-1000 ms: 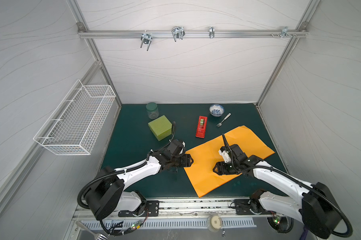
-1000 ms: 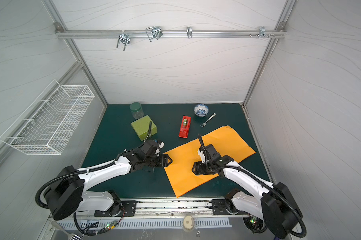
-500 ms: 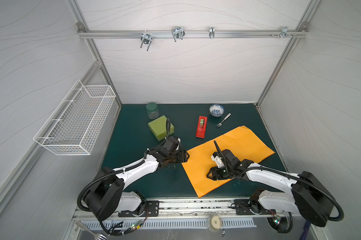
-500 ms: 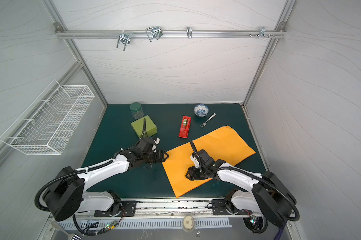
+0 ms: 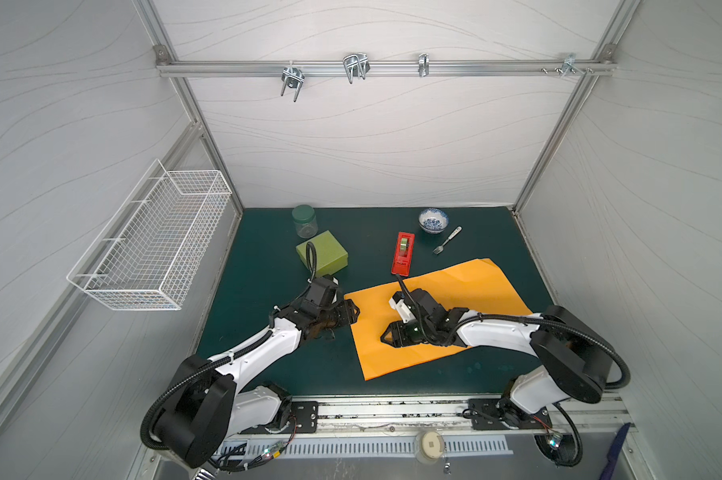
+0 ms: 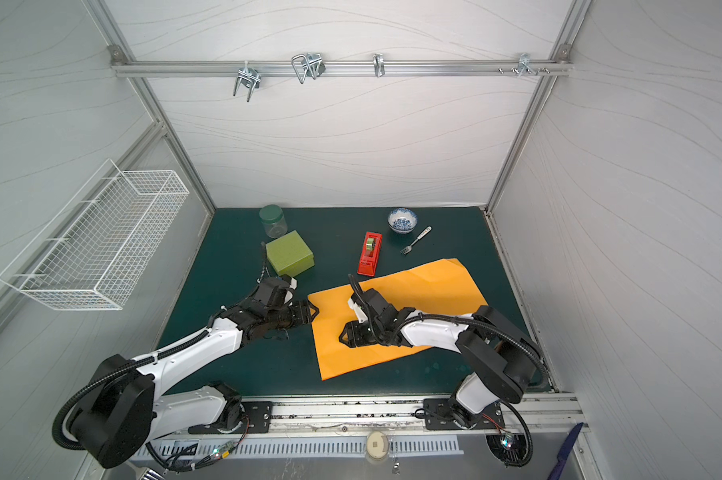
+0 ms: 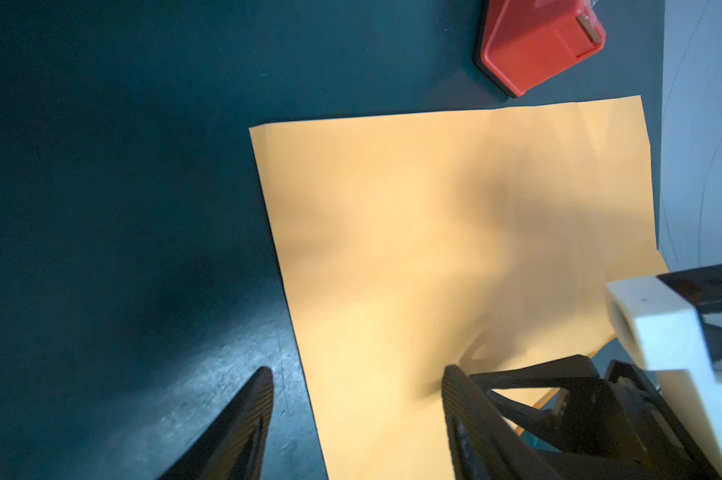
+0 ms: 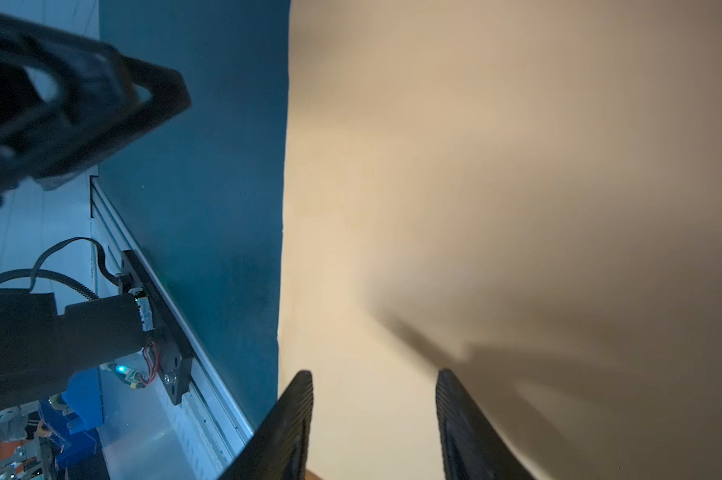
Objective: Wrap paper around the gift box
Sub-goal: 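Reach both grippers to the paper's nearer corners and grasp them, then pull the paper toward the robot with both grippers, flattening it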
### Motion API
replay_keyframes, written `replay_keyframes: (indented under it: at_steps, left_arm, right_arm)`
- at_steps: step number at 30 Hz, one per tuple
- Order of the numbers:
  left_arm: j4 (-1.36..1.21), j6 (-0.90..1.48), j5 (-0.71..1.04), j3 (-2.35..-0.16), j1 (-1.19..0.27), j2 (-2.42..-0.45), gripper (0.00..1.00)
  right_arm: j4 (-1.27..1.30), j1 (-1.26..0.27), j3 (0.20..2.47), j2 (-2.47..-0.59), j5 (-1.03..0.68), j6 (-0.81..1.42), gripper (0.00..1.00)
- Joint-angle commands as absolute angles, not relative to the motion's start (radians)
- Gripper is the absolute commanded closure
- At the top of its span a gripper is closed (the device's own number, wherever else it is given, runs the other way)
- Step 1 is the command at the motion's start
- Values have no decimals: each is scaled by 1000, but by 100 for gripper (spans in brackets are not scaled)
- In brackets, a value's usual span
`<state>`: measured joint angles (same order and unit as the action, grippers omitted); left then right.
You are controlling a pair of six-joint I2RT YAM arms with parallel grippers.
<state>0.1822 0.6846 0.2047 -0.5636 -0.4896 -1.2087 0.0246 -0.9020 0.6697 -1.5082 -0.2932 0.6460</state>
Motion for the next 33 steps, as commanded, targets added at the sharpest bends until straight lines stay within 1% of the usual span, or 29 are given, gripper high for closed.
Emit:
replay_keyframes:
  at_steps: [1,4,7,10,12,17,22,33]
  left_arm:
    - [143,694,244,-595,-533,-1239,33]
    - [95,711,244,-629,-621,-1290,34]
    - [7,758,275,-642,-653,-1376,37]
    - [-32,767,288,-656,-659,-1455,40]
    - [-36,764,285,-666,-660,-1492,41]
    - [-28,750,238,-654,-645,-1534,44]
    - [-40,734,244,-627,-587,-1549,45]
    - [-17,691,264,-626,-463,-1536,43]
  right_arm:
    - [-82,-835,629,-1390,-301,574,48]
    - [-195,-704,559,-1264,-303,519,46]
    - [-283,-531,521,-1172,-326,469,46]
    - [-328,-409,521,-1150,-334,455,44]
    - [-334,-375,525,-1171,-330,455,44]
    - [-310,-368,505,-1238,-364,469,45]
    - [-265,-397,443,-1228,-387,516,47]
    - [-140,-630,409,-1224,-312,707,52]
